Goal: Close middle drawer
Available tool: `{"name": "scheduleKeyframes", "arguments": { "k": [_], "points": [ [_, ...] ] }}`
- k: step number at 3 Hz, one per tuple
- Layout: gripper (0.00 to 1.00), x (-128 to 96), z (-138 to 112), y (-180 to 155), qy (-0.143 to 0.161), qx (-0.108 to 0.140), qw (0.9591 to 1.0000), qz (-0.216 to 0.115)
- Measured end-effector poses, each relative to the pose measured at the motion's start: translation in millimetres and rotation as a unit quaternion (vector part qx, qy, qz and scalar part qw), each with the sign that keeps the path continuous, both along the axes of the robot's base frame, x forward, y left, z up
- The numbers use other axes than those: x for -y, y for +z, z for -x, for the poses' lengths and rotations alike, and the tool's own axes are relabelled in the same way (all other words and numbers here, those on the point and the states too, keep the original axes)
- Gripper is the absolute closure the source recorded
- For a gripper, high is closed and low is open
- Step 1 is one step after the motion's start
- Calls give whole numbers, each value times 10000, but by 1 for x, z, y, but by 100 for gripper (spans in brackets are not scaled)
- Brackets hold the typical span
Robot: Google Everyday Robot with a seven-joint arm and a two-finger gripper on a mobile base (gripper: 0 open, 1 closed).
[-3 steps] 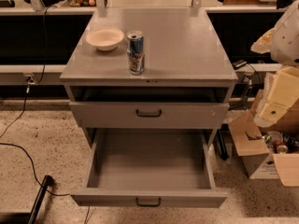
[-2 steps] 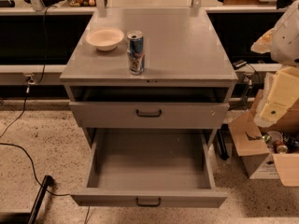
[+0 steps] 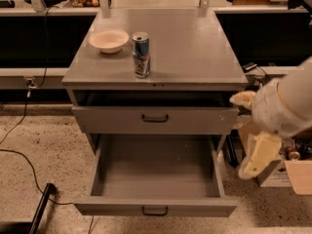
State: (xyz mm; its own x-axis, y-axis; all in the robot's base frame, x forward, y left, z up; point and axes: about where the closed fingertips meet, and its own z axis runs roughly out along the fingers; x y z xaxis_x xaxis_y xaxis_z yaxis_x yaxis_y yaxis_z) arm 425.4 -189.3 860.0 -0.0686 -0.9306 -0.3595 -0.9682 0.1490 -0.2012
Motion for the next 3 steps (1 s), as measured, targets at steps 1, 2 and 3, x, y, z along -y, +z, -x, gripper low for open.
{"name": "scheduleKeyframes", "arguments": {
  "k": [1, 2, 3],
  "points": [
    [0, -5, 18, -72, 230, 113, 9990, -365],
    [0, 5, 11, -116, 16, 319, 9973, -667],
    [0, 6, 7, -114, -9, 401, 9971, -645]
  ]
}}
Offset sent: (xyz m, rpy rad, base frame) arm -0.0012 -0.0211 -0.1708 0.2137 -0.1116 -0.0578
